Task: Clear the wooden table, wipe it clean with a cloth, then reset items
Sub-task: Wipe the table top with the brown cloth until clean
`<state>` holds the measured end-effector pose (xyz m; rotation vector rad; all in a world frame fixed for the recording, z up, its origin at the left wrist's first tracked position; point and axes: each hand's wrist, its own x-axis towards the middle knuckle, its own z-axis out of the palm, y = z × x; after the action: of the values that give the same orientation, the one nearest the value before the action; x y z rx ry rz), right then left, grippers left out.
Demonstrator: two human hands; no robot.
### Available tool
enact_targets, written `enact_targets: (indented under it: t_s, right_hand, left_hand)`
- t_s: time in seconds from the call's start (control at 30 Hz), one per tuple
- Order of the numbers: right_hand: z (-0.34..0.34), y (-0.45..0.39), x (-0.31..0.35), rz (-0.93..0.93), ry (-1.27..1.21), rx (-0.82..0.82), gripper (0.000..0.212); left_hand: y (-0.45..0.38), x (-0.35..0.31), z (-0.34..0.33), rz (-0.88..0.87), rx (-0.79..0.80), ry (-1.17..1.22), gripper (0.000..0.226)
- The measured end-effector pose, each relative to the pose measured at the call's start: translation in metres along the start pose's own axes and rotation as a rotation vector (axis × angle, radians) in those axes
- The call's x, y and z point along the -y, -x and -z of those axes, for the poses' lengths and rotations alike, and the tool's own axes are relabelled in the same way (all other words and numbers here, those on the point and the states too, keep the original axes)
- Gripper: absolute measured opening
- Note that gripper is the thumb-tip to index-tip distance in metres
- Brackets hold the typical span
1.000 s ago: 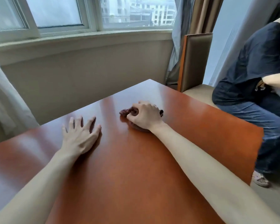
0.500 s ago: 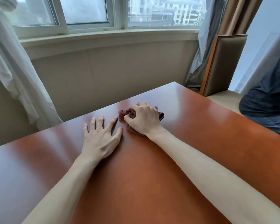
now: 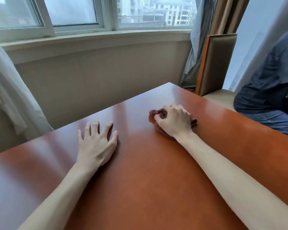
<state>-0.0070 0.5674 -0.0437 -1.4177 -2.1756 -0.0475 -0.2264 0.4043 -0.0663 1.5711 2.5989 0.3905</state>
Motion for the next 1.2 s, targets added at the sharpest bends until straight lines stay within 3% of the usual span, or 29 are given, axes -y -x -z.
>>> enact_targets:
  t_s: [0.17, 0.3, 0.43, 0.57, 0.77, 0.87, 0.97, 1.03, 1.13, 1.2]
  right_hand:
    - [-0.078, -0.095, 0.110, 0.134, -0.048, 0.069, 0.033]
    - [-0.099, -0.109, 0.160, 0.256, -0.136, 0.152, 0.034]
    - [-0.068, -0.055, 0.135, 0.295, -0.240, 0.134, 0.029]
    - [-0.010, 0.033, 0.100, 0.331, -0.240, 0.143, 0.030]
    - [0.105, 0.209, 0.043, 0.353, -0.251, 0.146, 0.036]
    - [0.155, 0.297, 0.012, 0.399, -0.293, 0.115, 0.029]
    - [0.189, 0.336, -0.022, 0.476, -0.319, 0.220, 0.028]
    - [0.190, 0.313, -0.033, 0.355, -0.262, 0.221, 0.027]
    - [0.176, 0.274, -0.017, -0.062, -0.171, 0.078, 0.034]
    - [0.165, 0.291, 0.023, 0.064, -0.126, 0.063, 0.035]
  left_hand:
    - [-0.001, 0.003, -0.003, 0.014, -0.025, -0.036, 0.069]
    - [-0.002, 0.002, -0.002, 0.019, -0.038, -0.039, 0.071]
    - [0.001, 0.001, 0.003, 0.078, -0.070, 0.055, 0.080]
    - [0.039, -0.014, 0.025, 0.075, -0.105, 0.014, 0.066]
    - [0.201, -0.061, 0.037, 0.024, 0.042, 0.047, 0.058]
    - [0.272, -0.074, 0.025, -0.034, 0.032, 0.009, 0.064]
    - [0.321, -0.077, 0.017, -0.098, -0.002, 0.008, 0.056]
    - [0.340, -0.073, 0.017, -0.118, 0.053, 0.009, 0.059]
    - [0.345, -0.063, 0.037, -0.117, 0.174, 0.056, 0.065]
    - [0.339, -0.056, 0.059, -0.117, 0.162, 0.129, 0.064]
